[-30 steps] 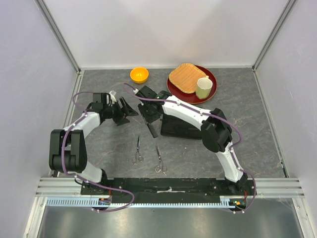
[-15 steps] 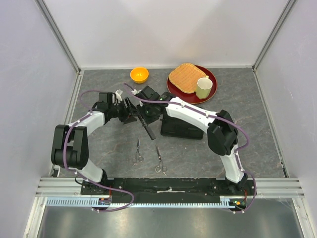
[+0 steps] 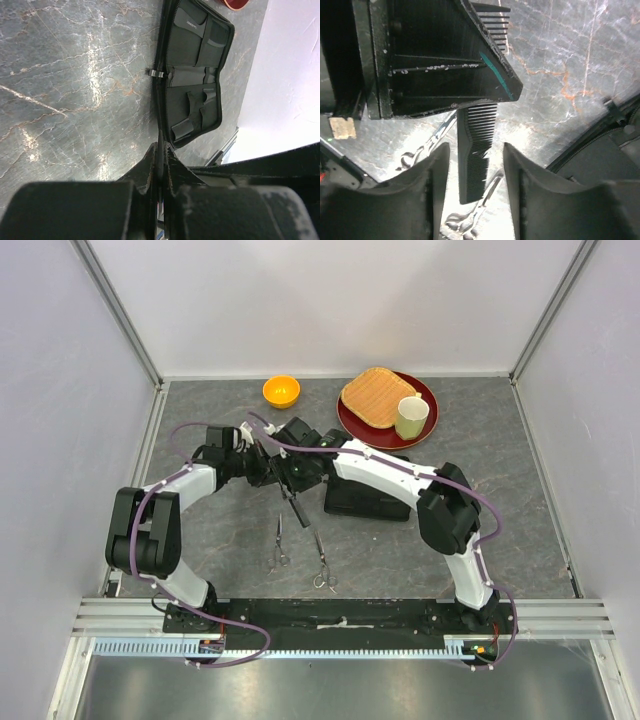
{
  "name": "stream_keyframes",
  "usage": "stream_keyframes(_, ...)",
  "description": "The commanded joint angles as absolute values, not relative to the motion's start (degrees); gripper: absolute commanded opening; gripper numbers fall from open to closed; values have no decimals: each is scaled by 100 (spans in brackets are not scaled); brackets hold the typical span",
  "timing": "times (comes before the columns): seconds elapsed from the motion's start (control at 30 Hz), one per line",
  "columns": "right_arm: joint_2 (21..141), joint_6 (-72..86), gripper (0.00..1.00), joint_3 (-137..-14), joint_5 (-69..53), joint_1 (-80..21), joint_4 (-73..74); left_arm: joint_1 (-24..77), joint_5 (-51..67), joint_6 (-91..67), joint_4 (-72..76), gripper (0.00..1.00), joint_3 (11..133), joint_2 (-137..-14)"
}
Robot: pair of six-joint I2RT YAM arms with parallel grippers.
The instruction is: Sort the hair-cutting tools
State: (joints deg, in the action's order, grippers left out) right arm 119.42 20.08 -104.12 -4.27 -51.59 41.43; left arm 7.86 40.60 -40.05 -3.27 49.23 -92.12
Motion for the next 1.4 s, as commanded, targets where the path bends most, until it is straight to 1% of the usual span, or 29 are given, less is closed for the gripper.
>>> stream_keyframes(0.0, 11515, 2197, 63, -10275, 85, -5168, 3973, 791, 4149, -4070, -211, 2, 5106, -9123)
stream_keyframes(0.03, 11461, 2215, 68, -10266, 175, -5168, 3955, 791, 4140, -4052, -228, 2, 5115, -9123)
stream_keyframes(0.07, 11400, 2215, 77, -10213, 245, -5159, 3929, 791, 4122, -4026, -246, 2, 5124, -9097)
stream_keyframes(0.17, 11189, 2285, 87, -10143, 422, -5107, 3885, 791, 4069, -3938, -351, 2, 5185, -9018)
stream_keyframes(0.27, 10952, 2408, 91, -10003, 413, -4958, 3867, 791, 3999, -3832, -544, 2, 5308, -8886)
stream_keyframes(0.4, 10347, 2706, 94, -9651, 378, -4738, 3631, 791, 3780, -3604, -948, 2, 5738, -8675)
stream_keyframes(0.53, 9731, 3127, 95, -9238, 378, -4448, 3340, 791, 3700, -3577, -1221, 2, 6265, -8429)
stream_keyframes(0.67, 9098, 3681, 93, -8695, 89, -4000, 2902, 782, 3735, -3744, -1511, 2, 6933, -8201)
stream_keyframes(0.73, 8702, 3831, 93, -8404, -245, -3920, 2419, 782, 3753, -4033, -1486, 2, 7215, -7990)
stream_keyframes(0.83, 8228, 4182, 94, -7974, -693, -3920, 1541, 791, 3814, -4630, -1030, 2, 7426, -7674)
stream_keyframes(0.9, 7886, 4595, 94, -7683, -1000, -3920, 593, 791, 3981, -5033, -365, 2, 7523, -7559)
stream_keyframes(0.93, 7771, 4727, 94, -7247, -1089, -3920, 102, 808, 3999, -5167, -117, 2, 7541, -7445)
stream_keyframes(0.97, 7613, 5024, 94, -7033, -1142, -3929, -834, 817, 3982, -5394, 68, 2, 7567, -7401)
stream_keyframes(1.03, 7567, 5194, 94, -6803, -1248, -3920, -1290, 852, 3894, -5624, 588, 3, 7594, -7261)
stream_keyframes(1.2, 7761, 5352, 94, -7048, -1599, -3937, -1845, 887, 3622, -6310, 1133, 3, 7611, -7040)
stream_keyframes(1.37, 7909, 5475, 85, -7312, -1810, -3990, -2284, 1037, 3008, -6609, 1169, 2, 7533, -6716)
